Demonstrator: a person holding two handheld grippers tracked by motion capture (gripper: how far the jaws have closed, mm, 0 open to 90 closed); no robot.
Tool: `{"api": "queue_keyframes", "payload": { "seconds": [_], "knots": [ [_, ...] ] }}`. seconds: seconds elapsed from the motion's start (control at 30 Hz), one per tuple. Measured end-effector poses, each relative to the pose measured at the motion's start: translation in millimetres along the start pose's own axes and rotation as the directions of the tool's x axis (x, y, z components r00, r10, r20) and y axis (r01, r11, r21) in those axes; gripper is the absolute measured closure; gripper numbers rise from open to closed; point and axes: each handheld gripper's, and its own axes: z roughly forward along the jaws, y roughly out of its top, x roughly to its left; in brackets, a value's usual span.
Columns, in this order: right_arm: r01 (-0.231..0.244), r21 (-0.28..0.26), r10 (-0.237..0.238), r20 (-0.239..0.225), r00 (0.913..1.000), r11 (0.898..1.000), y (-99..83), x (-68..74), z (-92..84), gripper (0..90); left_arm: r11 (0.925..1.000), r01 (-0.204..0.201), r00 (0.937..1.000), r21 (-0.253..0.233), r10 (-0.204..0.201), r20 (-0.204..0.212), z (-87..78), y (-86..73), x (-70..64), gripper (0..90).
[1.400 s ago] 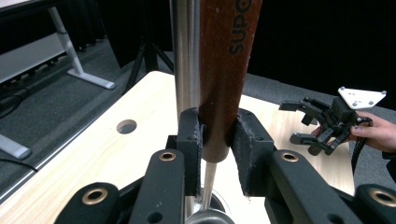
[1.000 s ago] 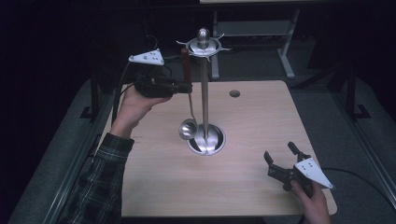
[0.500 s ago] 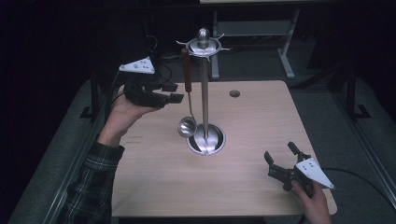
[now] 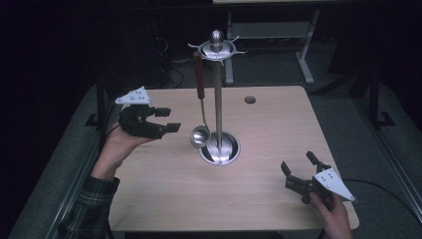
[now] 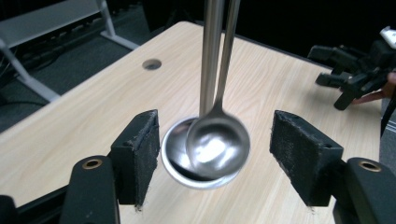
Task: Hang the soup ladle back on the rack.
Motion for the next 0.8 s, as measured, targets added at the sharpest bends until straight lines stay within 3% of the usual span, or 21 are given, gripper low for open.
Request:
{"api": "queue_keyframes", "payload": {
  "seconds": [0.23,0.43,0.77,0.8],
  "knots": [
    [-0.002,0.001,0.002,-0.001,1.0,1.0,0.0,0.0,0.0,6.0,0.9997,0.02,0.9986,0.013,-0.02,-0.049,-3.5,-32.2,-4.2,27.3],
    [0.0,0.002,0.0,0.004,1.0,1.0,0.0,0.2,0.0,6.0,0.999,0.042,0.9934,0.015,-0.04,-0.107,-4.3,-69.0,-6.8,25.3],
    [0.001,0.001,-0.001,0.004,1.0,1.0,0.0,0.3,-0.1,6.0,0.996,0.06,0.9879,0.067,-0.05,-0.147,-1.2,-112.7,-7.5,21.5],
    [0.001,0.001,-0.001,0.004,1.0,1.0,0.0,0.3,-0.1,6.0,0.9954,0.073,0.9862,0.062,-0.062,-0.154,-1.8,-123.3,-7.8,21.2]
  ]
}}
